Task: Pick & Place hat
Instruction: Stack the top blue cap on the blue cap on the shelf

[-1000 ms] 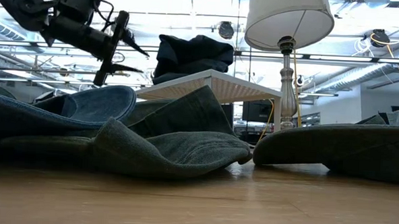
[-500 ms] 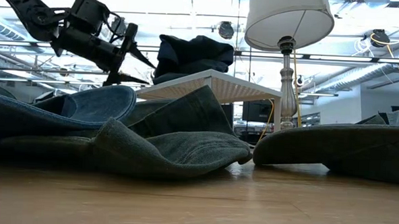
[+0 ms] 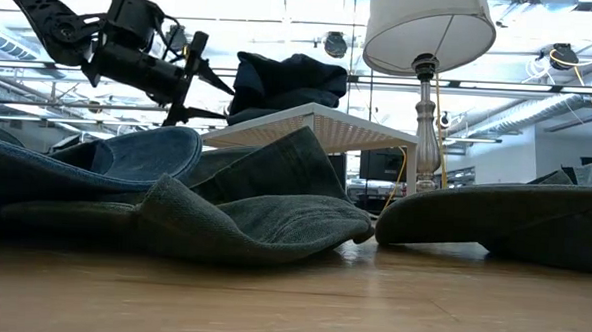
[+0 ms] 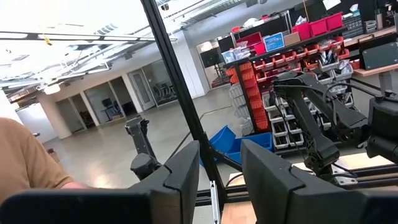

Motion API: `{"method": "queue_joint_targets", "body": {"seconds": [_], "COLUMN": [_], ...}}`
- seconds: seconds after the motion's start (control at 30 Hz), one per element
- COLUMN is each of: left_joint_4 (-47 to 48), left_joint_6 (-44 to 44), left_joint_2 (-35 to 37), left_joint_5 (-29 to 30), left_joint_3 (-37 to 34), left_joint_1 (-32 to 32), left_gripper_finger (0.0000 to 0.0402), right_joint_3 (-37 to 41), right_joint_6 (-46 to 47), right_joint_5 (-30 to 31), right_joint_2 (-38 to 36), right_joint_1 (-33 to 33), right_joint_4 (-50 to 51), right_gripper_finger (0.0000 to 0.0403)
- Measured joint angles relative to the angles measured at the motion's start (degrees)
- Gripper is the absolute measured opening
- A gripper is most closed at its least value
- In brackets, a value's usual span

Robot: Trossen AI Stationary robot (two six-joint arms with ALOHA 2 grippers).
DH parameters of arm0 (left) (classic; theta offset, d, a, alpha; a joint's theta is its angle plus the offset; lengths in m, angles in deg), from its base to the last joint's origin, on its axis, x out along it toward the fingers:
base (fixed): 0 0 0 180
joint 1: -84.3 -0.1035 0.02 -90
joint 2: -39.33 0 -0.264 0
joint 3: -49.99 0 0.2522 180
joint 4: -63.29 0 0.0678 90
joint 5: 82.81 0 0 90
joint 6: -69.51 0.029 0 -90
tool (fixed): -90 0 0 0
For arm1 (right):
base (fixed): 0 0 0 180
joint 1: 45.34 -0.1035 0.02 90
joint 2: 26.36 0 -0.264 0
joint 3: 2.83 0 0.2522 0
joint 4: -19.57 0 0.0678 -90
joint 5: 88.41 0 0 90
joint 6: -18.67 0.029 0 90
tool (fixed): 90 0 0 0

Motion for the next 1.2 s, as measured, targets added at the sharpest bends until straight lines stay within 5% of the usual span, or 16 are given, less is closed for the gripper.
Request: {"method": "queue_joint_targets", "body": {"seconds": [0.87,1.2], "left_joint_4": [-2.1,-2.0], "left_joint_6": [-6.2,-5.3], "left_joint_2": [0.0,0.0], "left_joint_5": [5.1,7.1], "left_joint_3": [0.0,0.0], "left_joint_1": [4.5,4.5], "left_gripper_finger": [0.0193,0.0049], "right_joint_3": [0.0,0.0], "right_joint_6": [1.3,1.5], "right_joint_5": [-0.2,-0.3], "right_joint_2": [4.0,4.0], "right_joint_1": [0.0,0.0], "right_joint_4": [0.0,-0.5], "right_gripper_finger": [0.0114,0.0114]}}
